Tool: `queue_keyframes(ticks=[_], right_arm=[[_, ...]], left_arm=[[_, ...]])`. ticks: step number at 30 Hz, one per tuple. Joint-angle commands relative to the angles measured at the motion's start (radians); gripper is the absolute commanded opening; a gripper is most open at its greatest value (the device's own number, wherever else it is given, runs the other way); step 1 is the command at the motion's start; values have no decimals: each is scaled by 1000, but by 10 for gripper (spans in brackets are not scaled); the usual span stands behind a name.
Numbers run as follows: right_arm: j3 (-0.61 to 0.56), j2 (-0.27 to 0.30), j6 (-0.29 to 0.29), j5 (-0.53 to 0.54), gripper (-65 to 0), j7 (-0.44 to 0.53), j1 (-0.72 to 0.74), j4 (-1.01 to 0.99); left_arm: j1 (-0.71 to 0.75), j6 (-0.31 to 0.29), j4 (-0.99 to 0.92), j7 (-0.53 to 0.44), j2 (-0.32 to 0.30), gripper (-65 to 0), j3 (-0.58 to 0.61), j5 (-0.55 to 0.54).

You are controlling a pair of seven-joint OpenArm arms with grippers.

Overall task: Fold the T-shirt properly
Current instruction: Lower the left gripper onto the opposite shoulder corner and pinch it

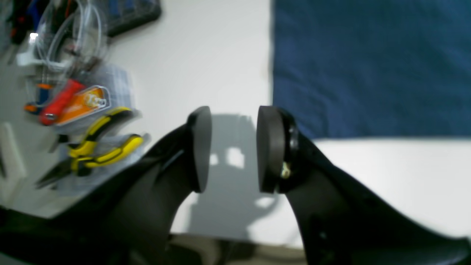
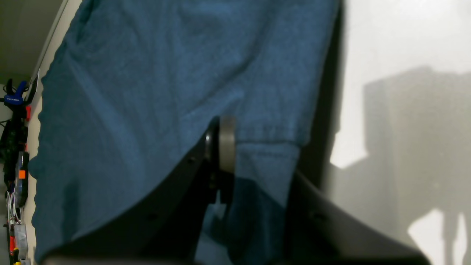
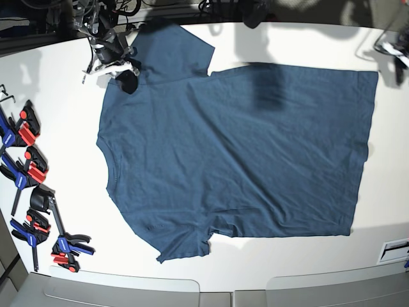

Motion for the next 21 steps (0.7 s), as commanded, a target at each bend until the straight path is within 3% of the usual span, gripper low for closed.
queue_keyframes(ticks=[1,6,11,14,17,21], right_arm=[[-1,2,-13,0,-650,-16,-6,3],[-1,2,-13,0,-650,-16,-6,3],[-1,2,-13,0,-650,-16,-6,3],[-1,2,-13,0,-650,-16,-6,3],[-1,2,-13,3,-650,-16,-6,3],[-1,2,-13,3,-650,-16,-6,3]], left_arm=[[-10,-7,-21,-13,-17,-453,-32,-37],[-127,-95,-265,47,-19,-453,-85,-210],[-243,-233,-543,178,-19,-453,-85,-384],[-280,-304,-639,265,-19,-385,-82,-473],[-291,-319,-669,307,-19,-288,-81,-537],[-294,-319,-669,306,-19,-282,-81,-548]])
